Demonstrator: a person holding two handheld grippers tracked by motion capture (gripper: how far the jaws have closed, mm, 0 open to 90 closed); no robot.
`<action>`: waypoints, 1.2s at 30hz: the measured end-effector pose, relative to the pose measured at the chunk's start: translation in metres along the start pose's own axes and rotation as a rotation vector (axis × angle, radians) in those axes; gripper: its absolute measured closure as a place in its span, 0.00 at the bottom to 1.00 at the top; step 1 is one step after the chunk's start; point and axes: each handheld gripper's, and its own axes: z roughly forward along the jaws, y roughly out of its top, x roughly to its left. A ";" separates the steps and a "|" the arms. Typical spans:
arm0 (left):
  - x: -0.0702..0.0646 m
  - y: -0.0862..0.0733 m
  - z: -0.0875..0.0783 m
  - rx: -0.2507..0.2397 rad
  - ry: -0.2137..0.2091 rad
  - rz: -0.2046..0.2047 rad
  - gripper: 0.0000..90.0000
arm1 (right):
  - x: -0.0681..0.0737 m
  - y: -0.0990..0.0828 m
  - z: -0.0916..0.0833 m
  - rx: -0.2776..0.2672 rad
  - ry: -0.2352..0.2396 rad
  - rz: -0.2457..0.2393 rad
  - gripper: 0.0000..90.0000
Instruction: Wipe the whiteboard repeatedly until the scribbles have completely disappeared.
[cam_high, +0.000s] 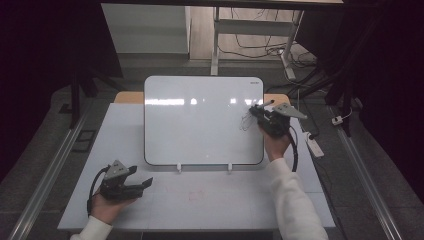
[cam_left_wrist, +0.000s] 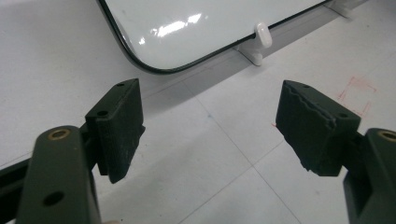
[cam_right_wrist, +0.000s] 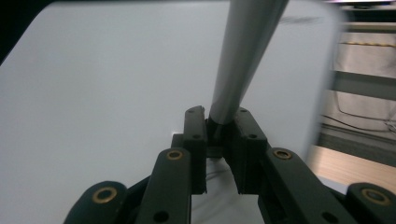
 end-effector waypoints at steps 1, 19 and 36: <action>0.000 0.000 0.000 0.002 -0.001 -0.001 0.27 | 0.007 -0.002 0.002 0.018 0.017 -0.037 0.86; -0.002 0.001 -0.001 -0.005 -0.002 0.003 0.27 | 0.004 -0.005 -0.001 -0.019 -0.007 0.033 0.86; -0.003 0.000 -0.002 -0.004 -0.003 0.007 0.27 | 0.017 -0.009 -0.001 0.033 0.015 -0.051 0.86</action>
